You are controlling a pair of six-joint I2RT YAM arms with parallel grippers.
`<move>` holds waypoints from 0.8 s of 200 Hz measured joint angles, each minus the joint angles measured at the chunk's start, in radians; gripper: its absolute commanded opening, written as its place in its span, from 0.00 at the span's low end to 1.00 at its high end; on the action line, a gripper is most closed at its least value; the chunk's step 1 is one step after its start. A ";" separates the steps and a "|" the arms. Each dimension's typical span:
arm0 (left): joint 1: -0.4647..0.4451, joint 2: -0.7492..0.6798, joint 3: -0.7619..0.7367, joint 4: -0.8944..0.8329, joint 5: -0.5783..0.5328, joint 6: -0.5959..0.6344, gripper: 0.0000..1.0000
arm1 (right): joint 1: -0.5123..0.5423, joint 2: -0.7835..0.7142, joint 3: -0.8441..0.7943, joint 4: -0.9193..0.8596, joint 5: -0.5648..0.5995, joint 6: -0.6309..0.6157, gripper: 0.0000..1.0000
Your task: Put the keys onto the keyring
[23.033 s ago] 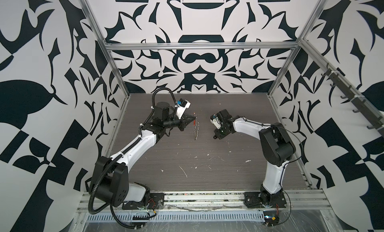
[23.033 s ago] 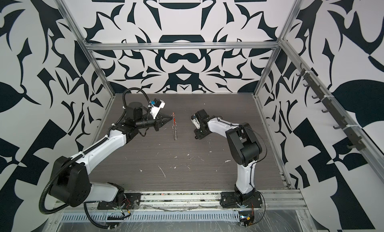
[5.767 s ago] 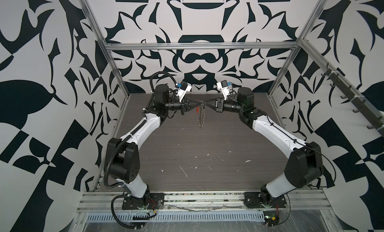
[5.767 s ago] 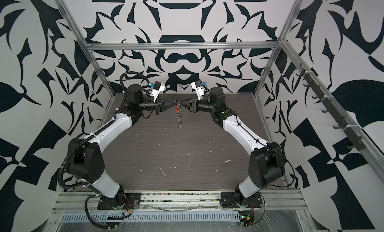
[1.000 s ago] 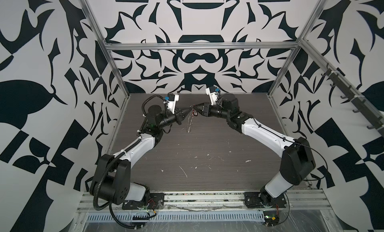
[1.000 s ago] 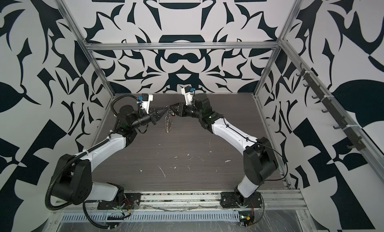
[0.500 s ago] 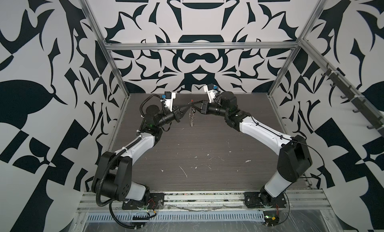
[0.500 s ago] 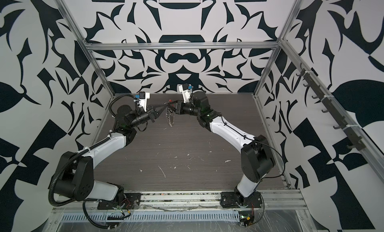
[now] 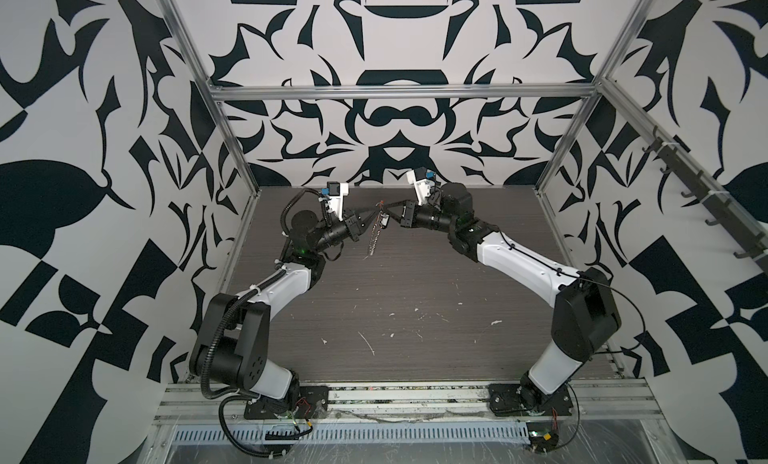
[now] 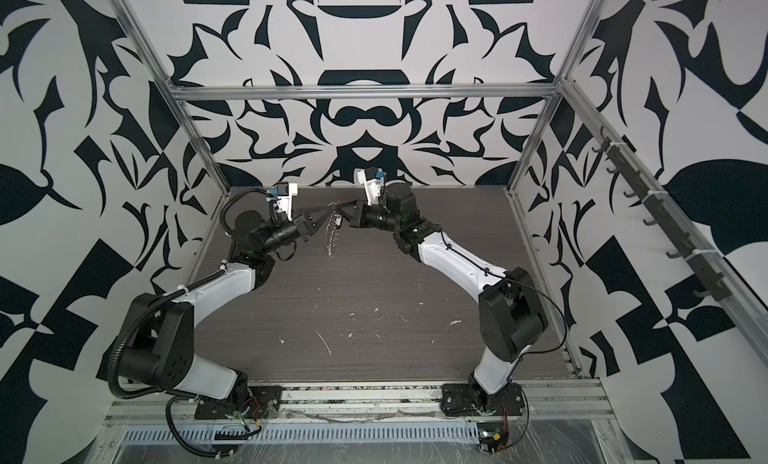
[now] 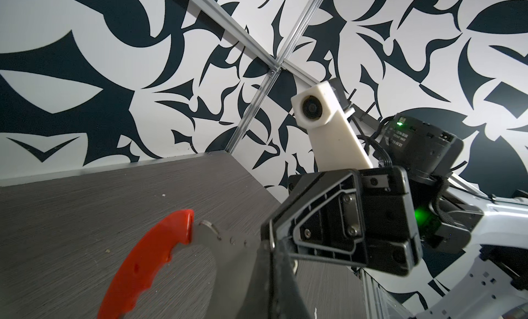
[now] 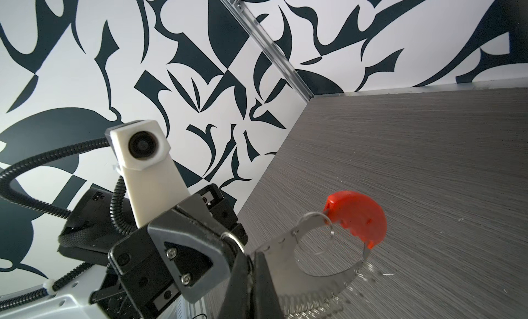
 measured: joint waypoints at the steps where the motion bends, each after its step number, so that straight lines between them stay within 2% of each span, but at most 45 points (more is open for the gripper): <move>1: 0.000 0.000 0.000 -0.001 0.000 -0.003 0.20 | 0.000 0.000 0.000 -0.002 0.000 0.000 0.00; 26: -0.001 0.002 0.004 -0.048 0.020 0.035 0.32 | 0.012 -0.013 0.024 -0.091 0.027 -0.055 0.00; 57: -0.003 -0.010 0.034 -0.183 0.045 0.159 0.34 | 0.022 -0.019 0.076 -0.246 0.071 -0.163 0.00; 84: -0.005 -0.035 0.079 -0.380 0.063 0.341 0.34 | 0.031 -0.019 0.111 -0.367 0.100 -0.271 0.00; 134: 0.002 -0.068 0.217 -0.801 0.124 0.795 0.33 | 0.037 -0.032 0.154 -0.557 0.156 -0.496 0.00; 160: 0.037 -0.066 0.336 -0.991 0.163 0.945 0.34 | 0.037 -0.050 0.154 -0.606 0.167 -0.576 0.00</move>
